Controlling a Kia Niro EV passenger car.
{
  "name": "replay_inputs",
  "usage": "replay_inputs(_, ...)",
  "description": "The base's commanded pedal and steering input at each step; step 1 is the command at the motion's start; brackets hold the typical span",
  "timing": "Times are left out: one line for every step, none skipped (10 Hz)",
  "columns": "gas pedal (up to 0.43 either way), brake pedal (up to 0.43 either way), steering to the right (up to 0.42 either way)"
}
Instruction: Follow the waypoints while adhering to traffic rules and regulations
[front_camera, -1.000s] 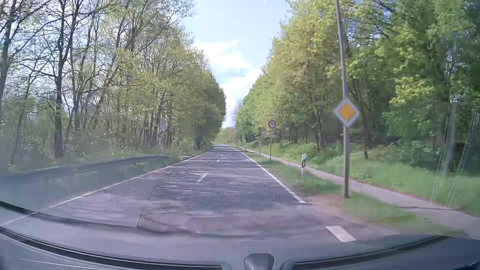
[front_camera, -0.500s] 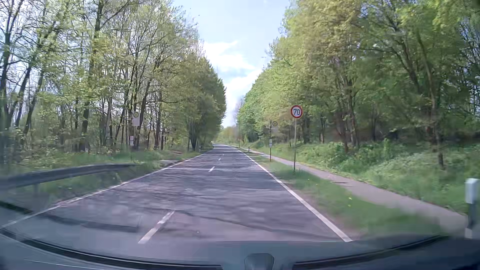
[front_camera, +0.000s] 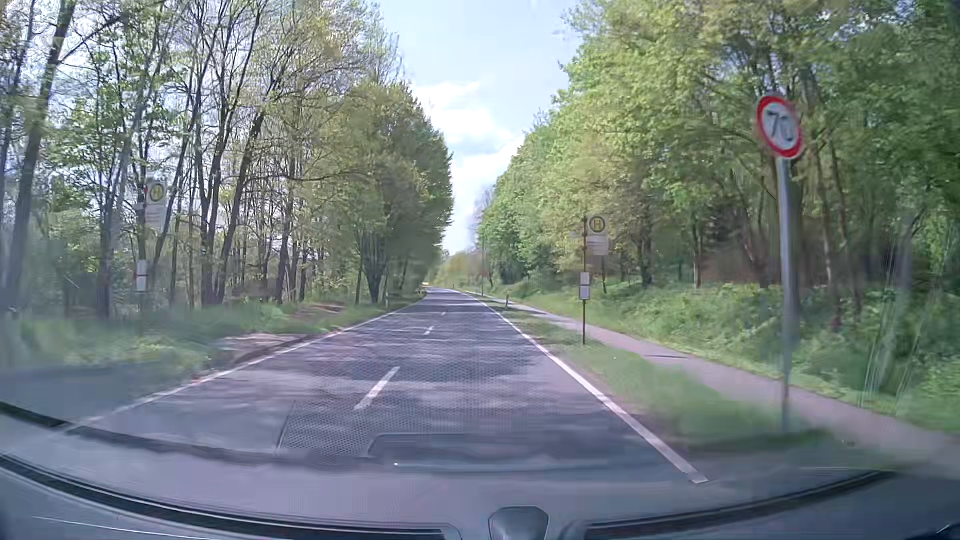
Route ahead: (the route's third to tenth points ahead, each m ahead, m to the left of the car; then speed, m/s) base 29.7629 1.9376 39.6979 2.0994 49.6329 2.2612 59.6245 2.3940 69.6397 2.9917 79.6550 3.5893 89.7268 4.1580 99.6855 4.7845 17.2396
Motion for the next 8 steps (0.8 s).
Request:
replay_inputs(0.047, 0.0, -0.006)
replay_inputs(0.047, 0.0, -0.006)
replay_inputs(0.047, 0.0, -0.006)
replay_inputs(0.047, 0.0, -0.006)
replay_inputs(0.047, 0.0, -0.006)
replay_inputs(0.047, 0.0, -0.006)
replay_inputs(0.047, 0.0, -0.006)
replay_inputs(0.047, 0.0, -0.006)
